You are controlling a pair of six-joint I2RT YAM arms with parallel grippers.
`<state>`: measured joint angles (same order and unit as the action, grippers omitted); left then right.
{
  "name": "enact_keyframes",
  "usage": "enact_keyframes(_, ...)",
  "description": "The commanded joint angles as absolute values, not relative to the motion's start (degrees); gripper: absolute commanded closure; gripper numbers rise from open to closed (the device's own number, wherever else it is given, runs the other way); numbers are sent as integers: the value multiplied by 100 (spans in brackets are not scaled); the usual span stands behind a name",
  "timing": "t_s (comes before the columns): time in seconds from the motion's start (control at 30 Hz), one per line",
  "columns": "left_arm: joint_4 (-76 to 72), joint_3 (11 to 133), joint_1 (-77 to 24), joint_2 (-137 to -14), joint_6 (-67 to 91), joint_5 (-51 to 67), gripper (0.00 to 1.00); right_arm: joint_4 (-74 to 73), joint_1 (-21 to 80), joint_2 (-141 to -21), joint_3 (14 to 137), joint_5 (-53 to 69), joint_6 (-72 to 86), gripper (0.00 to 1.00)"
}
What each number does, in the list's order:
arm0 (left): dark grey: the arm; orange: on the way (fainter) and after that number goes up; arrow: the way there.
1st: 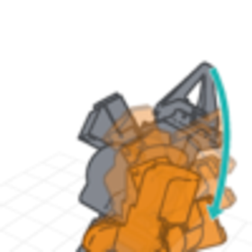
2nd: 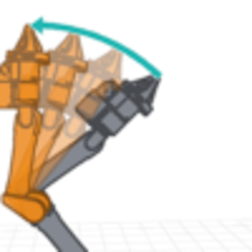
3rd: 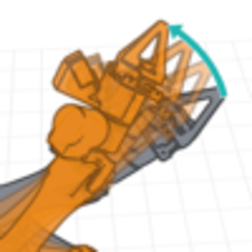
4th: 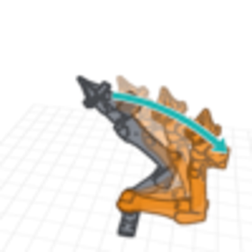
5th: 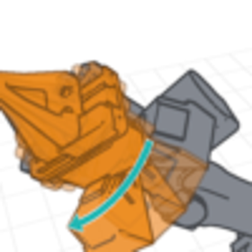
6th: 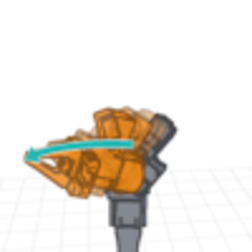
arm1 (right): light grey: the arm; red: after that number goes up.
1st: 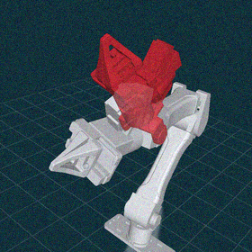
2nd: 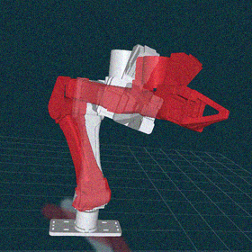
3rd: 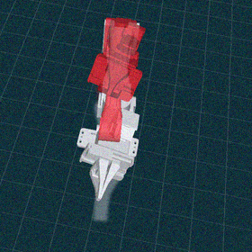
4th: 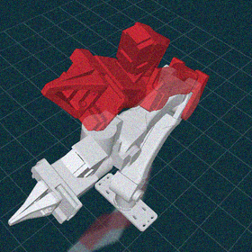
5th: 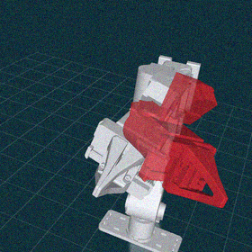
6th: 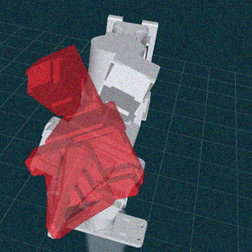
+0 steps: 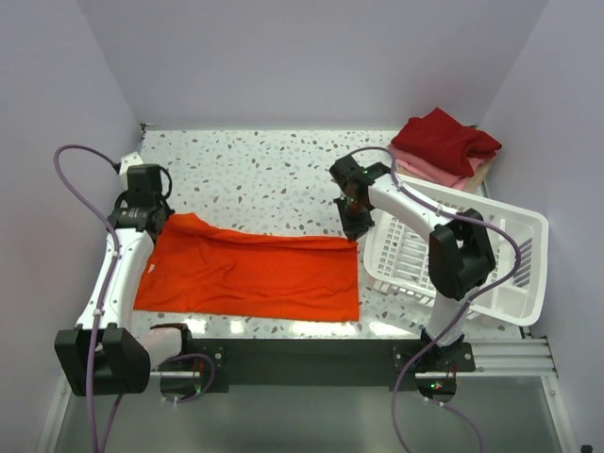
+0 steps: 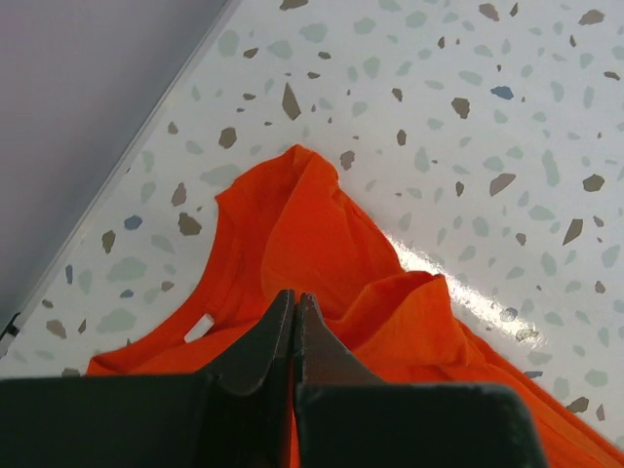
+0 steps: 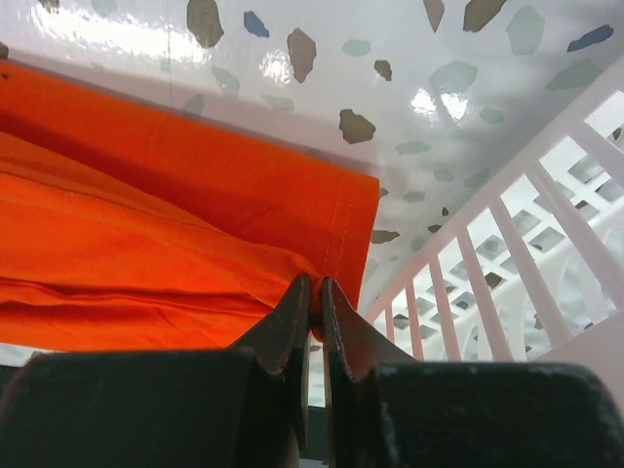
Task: Fold and stack the t-shirts
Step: Fold the tshirt
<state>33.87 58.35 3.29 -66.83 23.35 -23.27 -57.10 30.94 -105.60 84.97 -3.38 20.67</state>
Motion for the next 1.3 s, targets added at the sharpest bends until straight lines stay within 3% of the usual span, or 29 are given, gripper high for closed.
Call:
enact_keyframes(0.0, 3779, 5661, 378, -6294, 2706, -2760, 100, -5836, 3129, -10169, 8297, -361, 1828, 100)
enact_keyframes(0.73, 5229, 5554, 378, -5186, 3700, -3506, 100, -5713, 3401, -9475, 7146, -334, 1327, 100)
enact_keyframes(0.8, 5431, 5659, 369, -5186, 3831, -3594, 89, -5713, 3419, -9457, 7084, -316, 1318, 98)
enact_keyframes(0.83, 5493, 5704, 378, -5177, 3893, -3690, 71, -5713, 3454, -9431, 7067, -282, 1266, 90)
enact_keyframes(0.87, 5545, 5739, 378, -5098, 3946, -3735, 61, -5713, 3472, -9413, 7040, -255, 1248, 82)
enact_keyframes(0.9, 5528, 5791, 369, -5054, 3990, -3770, 51, -5730, 3463, -9361, 7005, -220, 1222, 67)
enact_keyframes(0.93, 5502, 5827, 369, -5010, 4008, -3814, 34, -5722, 3472, -9326, 6996, -159, 1196, 63)
enact_keyframes(0.97, 5432, 5862, 369, -4966, 4017, -3823, 29, -5713, 3480, -9299, 6987, -71, 1117, 59)
enact_keyframes(1.1, 5222, 6056, 369, -5124, 4017, -3754, 24, -5713, 3507, -9229, 7118, -9, 949, 47)
enact_keyframes(1.27, 4712, 5846, 369, -5791, 3999, -3077, 25, -5564, 3507, -9605, 7479, 166, 993, 47)
